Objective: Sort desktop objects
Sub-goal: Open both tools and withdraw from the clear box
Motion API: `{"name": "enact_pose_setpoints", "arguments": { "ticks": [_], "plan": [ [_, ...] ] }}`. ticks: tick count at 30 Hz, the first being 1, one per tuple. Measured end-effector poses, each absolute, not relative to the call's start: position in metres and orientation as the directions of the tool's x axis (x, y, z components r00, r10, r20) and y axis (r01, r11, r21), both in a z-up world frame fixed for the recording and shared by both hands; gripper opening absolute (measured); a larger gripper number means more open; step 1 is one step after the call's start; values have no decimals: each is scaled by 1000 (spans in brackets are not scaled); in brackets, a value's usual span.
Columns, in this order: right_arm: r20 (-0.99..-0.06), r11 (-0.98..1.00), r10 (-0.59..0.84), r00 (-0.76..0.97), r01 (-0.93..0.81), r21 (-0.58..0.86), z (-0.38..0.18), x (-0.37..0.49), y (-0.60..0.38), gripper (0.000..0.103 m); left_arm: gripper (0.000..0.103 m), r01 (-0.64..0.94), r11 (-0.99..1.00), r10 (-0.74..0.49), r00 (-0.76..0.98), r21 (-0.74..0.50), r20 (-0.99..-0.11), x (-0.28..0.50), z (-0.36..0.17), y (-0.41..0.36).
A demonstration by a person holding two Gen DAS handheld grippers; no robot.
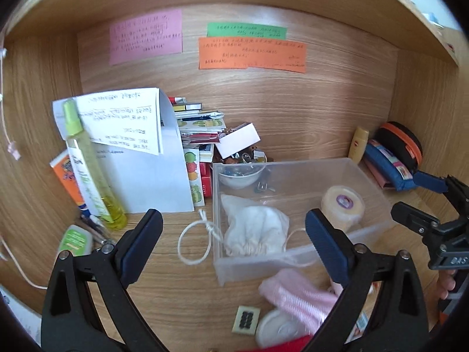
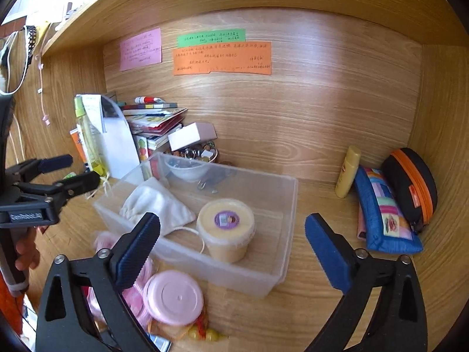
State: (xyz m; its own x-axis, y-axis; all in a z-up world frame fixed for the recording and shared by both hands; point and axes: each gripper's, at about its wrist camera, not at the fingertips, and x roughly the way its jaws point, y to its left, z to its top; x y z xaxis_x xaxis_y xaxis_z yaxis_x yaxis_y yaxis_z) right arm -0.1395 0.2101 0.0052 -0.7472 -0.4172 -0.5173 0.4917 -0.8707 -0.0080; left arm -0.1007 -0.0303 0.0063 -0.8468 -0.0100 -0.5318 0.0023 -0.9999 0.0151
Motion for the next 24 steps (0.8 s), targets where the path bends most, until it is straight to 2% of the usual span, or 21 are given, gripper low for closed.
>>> {"name": "enact_pose_setpoints", "arguments": {
  "ticks": [3, 15, 24],
  "plan": [
    [-529, -865, -422, -737, 502, -10, -2, -131, 213, 99, 100, -6, -1000, -6, -847, 20, -532, -85, 5, -32],
    [-558, -843, -467, -686, 537, 46, -37, -120, 216, 99, 101, 25, -999, -46, -776, 41, -629, -51, -35, -40],
    [-612, -814, -498, -615, 574, 85, -53, -123, 213, 99, 101, 36, -999, -11, -724, -22, -689, -35, -62, -39]
  ]
}}
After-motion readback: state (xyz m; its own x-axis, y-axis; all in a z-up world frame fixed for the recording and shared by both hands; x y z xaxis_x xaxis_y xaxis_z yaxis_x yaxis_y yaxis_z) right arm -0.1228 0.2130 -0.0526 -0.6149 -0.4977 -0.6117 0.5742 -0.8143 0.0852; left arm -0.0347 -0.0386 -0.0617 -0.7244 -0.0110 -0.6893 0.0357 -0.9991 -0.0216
